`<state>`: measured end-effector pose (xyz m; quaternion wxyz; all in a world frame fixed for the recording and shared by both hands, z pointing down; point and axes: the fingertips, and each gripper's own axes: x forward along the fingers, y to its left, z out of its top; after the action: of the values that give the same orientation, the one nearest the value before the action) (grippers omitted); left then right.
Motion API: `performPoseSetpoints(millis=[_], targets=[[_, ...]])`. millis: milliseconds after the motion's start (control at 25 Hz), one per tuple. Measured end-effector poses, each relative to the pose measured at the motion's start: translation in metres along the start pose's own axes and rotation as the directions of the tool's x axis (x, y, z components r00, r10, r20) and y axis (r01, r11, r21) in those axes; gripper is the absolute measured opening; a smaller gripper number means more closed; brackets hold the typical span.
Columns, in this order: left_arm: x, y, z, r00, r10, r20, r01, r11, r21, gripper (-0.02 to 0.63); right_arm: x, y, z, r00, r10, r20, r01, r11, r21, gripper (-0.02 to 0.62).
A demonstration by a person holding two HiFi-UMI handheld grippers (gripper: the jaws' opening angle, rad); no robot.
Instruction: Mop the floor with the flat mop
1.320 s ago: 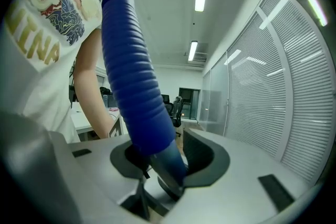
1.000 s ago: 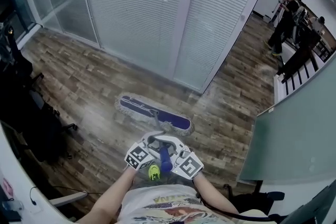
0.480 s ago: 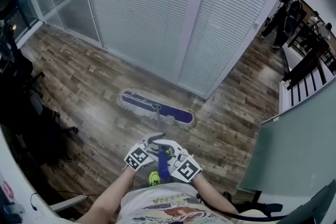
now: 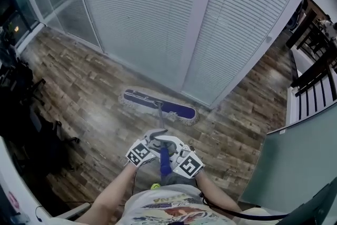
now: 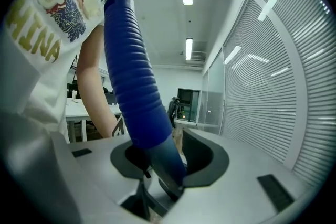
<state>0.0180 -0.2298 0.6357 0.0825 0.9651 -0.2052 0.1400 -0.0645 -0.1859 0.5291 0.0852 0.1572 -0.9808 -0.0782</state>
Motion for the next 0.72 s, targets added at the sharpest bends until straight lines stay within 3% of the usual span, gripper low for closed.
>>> performPoseSetpoints(millis=[160,400,560,720], targets=[[0.031,0.049,0.016,1.000,0.021,0.006,-0.021,1.000,-0.005,0.186,0.009,-0.057,-0.013,1.000,0.005,0.001,-0.005,1.000,0.015,0.141],[0.055,0.098,0.024,1.000,0.017,0.005,-0.017,1.000,-0.011,0.190,0.024,-0.109,-0.023,1.000,-0.007,0.014,0.006,0.999,0.034,0.143],[0.062,0.103,0.036,1.000,-0.008,0.026,0.009,1.000,-0.027,0.198,0.025,-0.121,-0.025,0.999,-0.014,0.031,0.011,0.996,0.090,0.150],[0.055,0.092,0.028,0.999,0.010,0.037,-0.007,0.998,-0.066,0.204,0.022,-0.106,-0.028,1.000,-0.028,-0.002,0.028,0.996,0.080,0.150]])
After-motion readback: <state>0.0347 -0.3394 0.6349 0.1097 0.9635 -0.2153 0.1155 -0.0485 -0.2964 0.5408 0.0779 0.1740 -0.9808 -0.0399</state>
